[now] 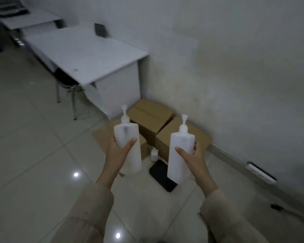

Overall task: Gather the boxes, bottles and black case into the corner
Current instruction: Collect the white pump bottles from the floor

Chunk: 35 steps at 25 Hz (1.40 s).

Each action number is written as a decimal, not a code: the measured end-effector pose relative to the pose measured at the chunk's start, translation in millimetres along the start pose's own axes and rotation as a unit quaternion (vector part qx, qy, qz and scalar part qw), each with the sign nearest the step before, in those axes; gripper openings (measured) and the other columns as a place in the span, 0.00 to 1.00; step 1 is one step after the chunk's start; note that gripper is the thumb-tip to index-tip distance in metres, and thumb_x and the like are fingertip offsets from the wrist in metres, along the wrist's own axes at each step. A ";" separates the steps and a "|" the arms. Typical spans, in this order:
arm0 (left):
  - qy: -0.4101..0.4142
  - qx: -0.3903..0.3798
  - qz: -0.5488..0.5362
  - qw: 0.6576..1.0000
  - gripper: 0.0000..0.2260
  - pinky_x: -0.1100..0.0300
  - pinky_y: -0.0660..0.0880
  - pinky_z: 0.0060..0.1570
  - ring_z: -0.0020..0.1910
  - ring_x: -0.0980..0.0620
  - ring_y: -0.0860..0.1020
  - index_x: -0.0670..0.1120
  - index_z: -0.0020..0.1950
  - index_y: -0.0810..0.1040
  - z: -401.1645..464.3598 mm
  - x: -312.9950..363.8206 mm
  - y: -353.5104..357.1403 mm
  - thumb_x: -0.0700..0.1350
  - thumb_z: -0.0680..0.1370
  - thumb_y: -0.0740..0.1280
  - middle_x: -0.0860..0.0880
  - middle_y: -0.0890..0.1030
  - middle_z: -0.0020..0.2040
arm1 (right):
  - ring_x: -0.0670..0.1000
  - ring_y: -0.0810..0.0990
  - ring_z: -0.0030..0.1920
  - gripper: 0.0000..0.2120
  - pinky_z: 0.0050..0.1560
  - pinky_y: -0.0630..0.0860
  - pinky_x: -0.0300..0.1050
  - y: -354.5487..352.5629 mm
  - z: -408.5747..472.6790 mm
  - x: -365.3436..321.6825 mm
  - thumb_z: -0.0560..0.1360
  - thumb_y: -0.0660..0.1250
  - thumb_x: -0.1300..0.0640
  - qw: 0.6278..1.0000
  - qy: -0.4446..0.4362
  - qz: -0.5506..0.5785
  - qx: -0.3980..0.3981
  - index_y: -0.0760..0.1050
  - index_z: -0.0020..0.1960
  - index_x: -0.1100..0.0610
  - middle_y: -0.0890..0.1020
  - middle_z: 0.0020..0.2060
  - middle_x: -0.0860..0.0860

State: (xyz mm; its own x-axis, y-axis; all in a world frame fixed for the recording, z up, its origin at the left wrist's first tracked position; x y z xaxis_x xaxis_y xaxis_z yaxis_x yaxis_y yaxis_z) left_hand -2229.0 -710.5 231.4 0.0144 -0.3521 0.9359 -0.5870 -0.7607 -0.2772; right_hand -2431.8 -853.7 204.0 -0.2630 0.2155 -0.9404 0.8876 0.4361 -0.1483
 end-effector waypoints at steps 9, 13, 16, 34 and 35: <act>0.033 -0.155 0.071 0.985 0.32 0.52 0.72 0.52 0.56 0.50 0.72 0.47 0.70 0.58 52.0 4.7 109.8 0.47 0.72 0.71 0.50 0.70 0.60 | 0.55 0.73 0.57 0.27 0.53 0.74 0.53 -76.9 30.2 55.3 0.69 0.73 0.56 0.988 0.058 0.027 0.144 0.60 0.59 0.49 0.70 0.56 0.51; 0.004 -0.185 0.082 0.979 0.30 0.50 0.74 0.56 0.57 0.49 0.73 0.47 0.67 0.60 86.1 -11.3 117.3 0.44 0.71 0.72 0.48 0.71 0.59 | 0.57 0.74 0.56 0.26 0.54 0.76 0.55 -53.1 56.8 71.0 0.68 0.74 0.57 0.983 0.098 -0.007 0.158 0.61 0.58 0.52 0.71 0.55 0.52; -0.016 -0.172 0.090 0.981 0.27 0.53 0.73 0.51 0.54 0.50 0.73 0.49 0.64 0.63 117.2 -30.7 108.0 0.45 0.70 0.73 0.51 0.72 0.54 | 0.57 0.75 0.57 0.29 0.54 0.76 0.55 -13.3 85.1 78.4 0.67 0.75 0.56 0.982 0.108 -0.035 0.153 0.62 0.60 0.55 0.73 0.56 0.54; -0.114 -0.114 0.172 0.972 0.21 0.50 0.78 0.51 0.53 0.44 0.75 0.39 0.59 0.68 307.2 -414.1 174.6 0.36 0.69 0.72 0.40 0.71 0.58 | 0.50 0.73 0.57 0.24 0.52 0.70 0.44 202.8 323.2 356.8 0.67 0.71 0.60 0.987 0.118 -0.105 -0.023 0.67 0.60 0.51 0.71 0.54 0.48; -0.120 -0.111 0.178 0.970 0.20 0.47 0.77 0.52 0.53 0.43 0.76 0.39 0.58 0.68 313.0 -437.1 178.0 0.37 0.70 0.72 0.39 0.72 0.58 | 0.49 0.73 0.57 0.26 0.54 0.71 0.44 212.9 332.0 376.7 0.68 0.71 0.59 0.987 0.117 -0.103 -0.039 0.67 0.63 0.50 0.71 0.55 0.48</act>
State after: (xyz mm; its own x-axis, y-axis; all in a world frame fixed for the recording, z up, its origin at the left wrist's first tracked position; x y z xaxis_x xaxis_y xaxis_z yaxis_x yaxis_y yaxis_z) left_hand -2086.4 -862.6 -295.1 -0.0488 -0.7074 0.7051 -0.7486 -0.4414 -0.4947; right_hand -2216.3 -969.8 -283.4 -0.5234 0.3060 -0.7953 0.7765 0.5557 -0.2972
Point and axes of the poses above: each hand's wrist, its own z-axis towards the middle knuckle, its own y-axis out of the palm, x = y × z, the point moved 3 cm from there along z, towards the middle knuckle
